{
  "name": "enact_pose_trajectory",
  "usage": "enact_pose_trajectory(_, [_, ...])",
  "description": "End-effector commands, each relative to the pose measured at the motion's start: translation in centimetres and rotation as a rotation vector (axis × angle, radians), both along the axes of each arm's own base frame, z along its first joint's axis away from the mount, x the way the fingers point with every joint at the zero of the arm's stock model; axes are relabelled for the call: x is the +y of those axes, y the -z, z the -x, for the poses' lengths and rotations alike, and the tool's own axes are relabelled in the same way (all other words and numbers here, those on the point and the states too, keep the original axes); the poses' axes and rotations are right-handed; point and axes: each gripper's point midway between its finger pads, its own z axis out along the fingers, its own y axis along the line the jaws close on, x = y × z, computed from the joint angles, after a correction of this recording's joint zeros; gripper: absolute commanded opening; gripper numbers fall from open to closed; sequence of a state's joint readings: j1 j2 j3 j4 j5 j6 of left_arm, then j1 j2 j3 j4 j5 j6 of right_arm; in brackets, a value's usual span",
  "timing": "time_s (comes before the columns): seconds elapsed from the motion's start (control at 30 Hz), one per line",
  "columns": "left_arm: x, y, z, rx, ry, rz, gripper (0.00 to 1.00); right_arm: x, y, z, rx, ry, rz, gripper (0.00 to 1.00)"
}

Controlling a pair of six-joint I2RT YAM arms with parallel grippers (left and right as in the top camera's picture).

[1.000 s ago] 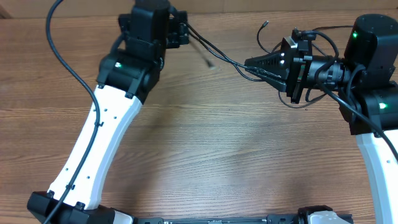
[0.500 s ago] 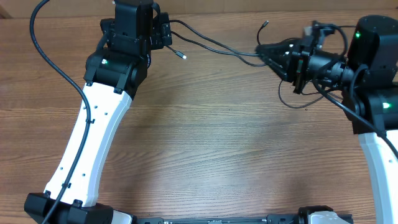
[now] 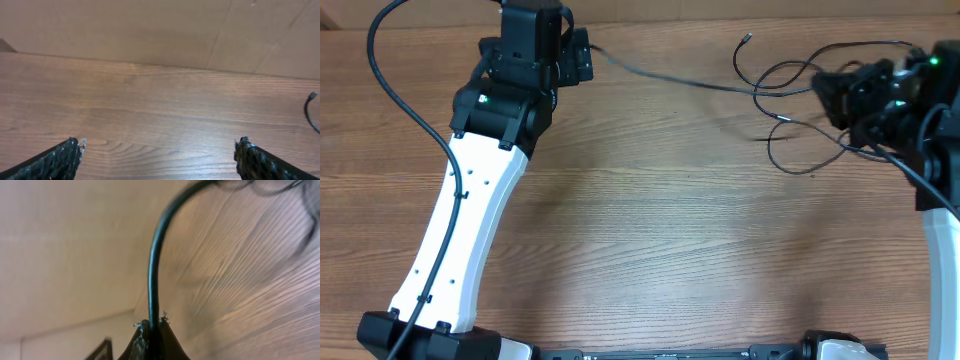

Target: Untangle cables

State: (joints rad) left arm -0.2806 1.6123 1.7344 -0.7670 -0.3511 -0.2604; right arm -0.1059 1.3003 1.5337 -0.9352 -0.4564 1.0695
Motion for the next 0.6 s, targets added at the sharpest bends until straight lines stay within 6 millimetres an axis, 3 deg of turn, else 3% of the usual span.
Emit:
enact_pose_trajectory(0.0, [0.8, -1.3, 0.8, -0.028, -0.031, 0.007, 1.00, -1.8, -1.4, 0.4, -0.046, 0.059, 0.068, 0.04])
enact_pose_trajectory(0.23, [1.0, -0.2, 1.5, 0.027, -0.028, -0.005, 1.00, -0.2, -1.2, 1.2, -0.032, -0.031, 0.027, 0.04])
enact_pose_trajectory(0.47, [1.0, 0.8, 2.3, 0.081, -0.019, -0.014, 0.99, 2.4, -2.4, 2.0, -0.062, -0.161, -0.063, 0.04])
enact_pose_trajectory(0.57, [-0.7, 1.6, 2.8, 0.127, 0.076, 0.032, 0.99, 3.3, -3.1, 2.1, -0.090, -0.206, -0.084, 0.04])
